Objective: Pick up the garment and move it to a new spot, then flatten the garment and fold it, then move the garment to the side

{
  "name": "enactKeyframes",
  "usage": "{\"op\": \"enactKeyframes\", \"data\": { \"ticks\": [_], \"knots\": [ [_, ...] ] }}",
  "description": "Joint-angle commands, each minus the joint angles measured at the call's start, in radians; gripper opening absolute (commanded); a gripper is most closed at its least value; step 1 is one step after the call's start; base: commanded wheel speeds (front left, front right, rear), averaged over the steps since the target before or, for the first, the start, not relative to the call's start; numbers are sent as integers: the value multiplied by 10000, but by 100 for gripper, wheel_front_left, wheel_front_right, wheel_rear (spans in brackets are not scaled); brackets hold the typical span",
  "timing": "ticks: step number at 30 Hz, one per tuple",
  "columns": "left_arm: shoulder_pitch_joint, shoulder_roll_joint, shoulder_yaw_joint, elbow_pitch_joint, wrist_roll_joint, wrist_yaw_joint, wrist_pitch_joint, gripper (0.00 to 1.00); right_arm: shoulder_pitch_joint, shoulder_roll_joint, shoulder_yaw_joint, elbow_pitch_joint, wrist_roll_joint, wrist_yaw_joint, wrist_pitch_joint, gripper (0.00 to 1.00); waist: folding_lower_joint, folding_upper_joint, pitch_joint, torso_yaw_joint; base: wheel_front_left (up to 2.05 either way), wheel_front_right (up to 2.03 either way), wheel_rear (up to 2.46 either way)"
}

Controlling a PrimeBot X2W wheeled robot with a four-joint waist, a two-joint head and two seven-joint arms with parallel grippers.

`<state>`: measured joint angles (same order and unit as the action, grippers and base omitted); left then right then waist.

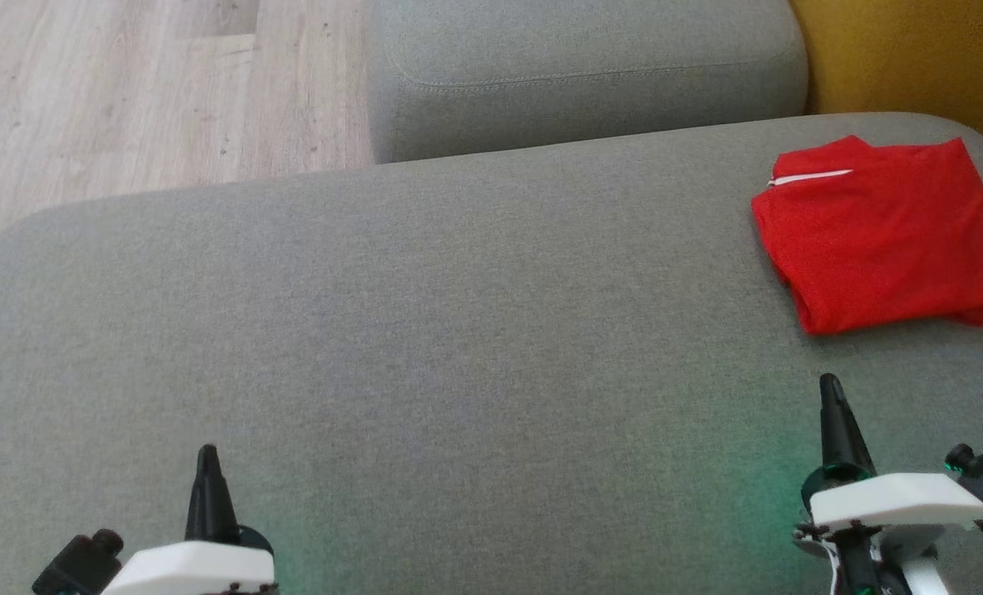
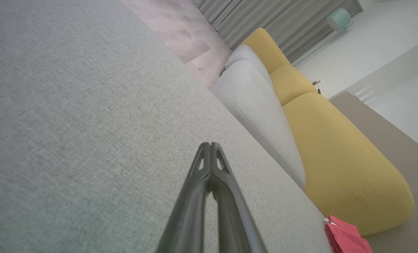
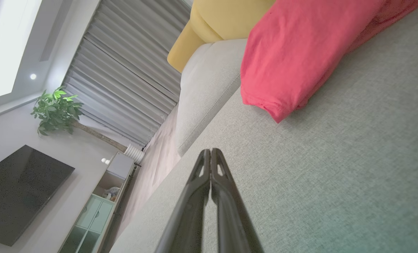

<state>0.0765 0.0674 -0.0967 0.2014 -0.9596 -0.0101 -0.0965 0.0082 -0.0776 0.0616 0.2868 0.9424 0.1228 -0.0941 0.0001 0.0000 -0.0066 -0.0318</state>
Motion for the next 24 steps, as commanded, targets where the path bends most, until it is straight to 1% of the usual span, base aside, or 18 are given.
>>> {"op": "enactKeyframes", "data": {
  "ticks": [1,24],
  "knots": [
    [-525,146,278,-232,-244,-79,53,0,-527,-113,28,-359,277,43,80,0,0,0,2,5,0,0,0],
    [-1035,156,816,25,-2892,-528,715,0,-765,-74,-523,-393,2955,58,746,0,0,0,40,130,0,0,0]
  ]
}}
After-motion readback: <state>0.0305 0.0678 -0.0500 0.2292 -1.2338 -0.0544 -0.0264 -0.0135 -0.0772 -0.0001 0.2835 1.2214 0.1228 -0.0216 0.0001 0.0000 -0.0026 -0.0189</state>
